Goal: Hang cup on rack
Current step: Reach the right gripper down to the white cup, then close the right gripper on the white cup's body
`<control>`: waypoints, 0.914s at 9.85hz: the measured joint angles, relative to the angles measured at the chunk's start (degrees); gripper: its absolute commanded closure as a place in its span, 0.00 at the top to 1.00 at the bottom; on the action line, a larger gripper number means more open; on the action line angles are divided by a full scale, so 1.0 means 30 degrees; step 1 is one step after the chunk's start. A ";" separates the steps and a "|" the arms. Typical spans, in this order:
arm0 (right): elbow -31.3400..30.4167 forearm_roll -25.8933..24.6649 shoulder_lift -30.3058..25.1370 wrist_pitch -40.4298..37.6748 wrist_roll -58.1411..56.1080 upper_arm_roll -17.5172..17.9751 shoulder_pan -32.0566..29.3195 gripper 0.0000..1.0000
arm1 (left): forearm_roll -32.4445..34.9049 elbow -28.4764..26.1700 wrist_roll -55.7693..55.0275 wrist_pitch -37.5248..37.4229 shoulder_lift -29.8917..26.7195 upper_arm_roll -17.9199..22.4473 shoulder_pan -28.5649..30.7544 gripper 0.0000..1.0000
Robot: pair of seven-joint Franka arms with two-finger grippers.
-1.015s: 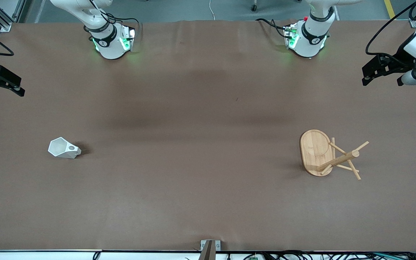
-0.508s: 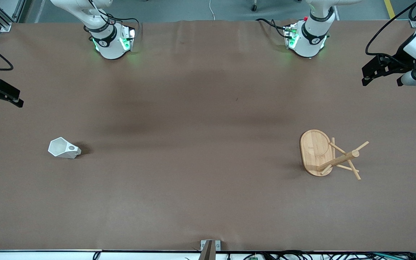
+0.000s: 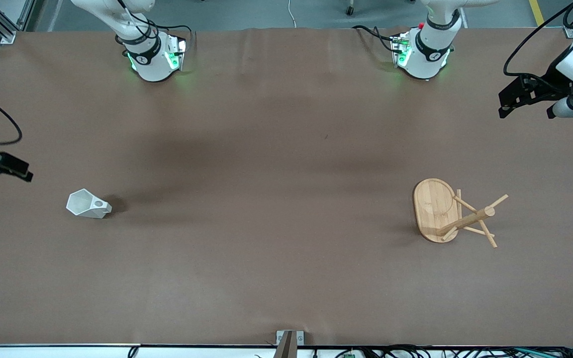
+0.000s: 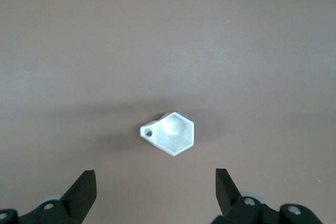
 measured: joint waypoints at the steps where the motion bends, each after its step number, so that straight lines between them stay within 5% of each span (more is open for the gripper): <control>1: -0.1231 0.0000 0.0227 0.1670 -0.0347 -0.0006 -0.0201 1.00 | 0.0000 0.0002 0.0001 -0.0096 0.0002 -0.0005 -0.0003 1.00; 7: -0.4855 0.0000 0.3682 0.8557 -0.1545 -0.0018 -0.1383 0.97 | 0.0000 0.0032 0.0003 -0.0147 0.0007 0.0003 0.0000 1.00; 9: -0.5106 0.0001 0.4578 0.9183 -0.1582 -0.0019 -0.1636 0.83 | 0.0000 0.0037 0.0004 -0.0147 0.0007 0.0002 0.0003 1.00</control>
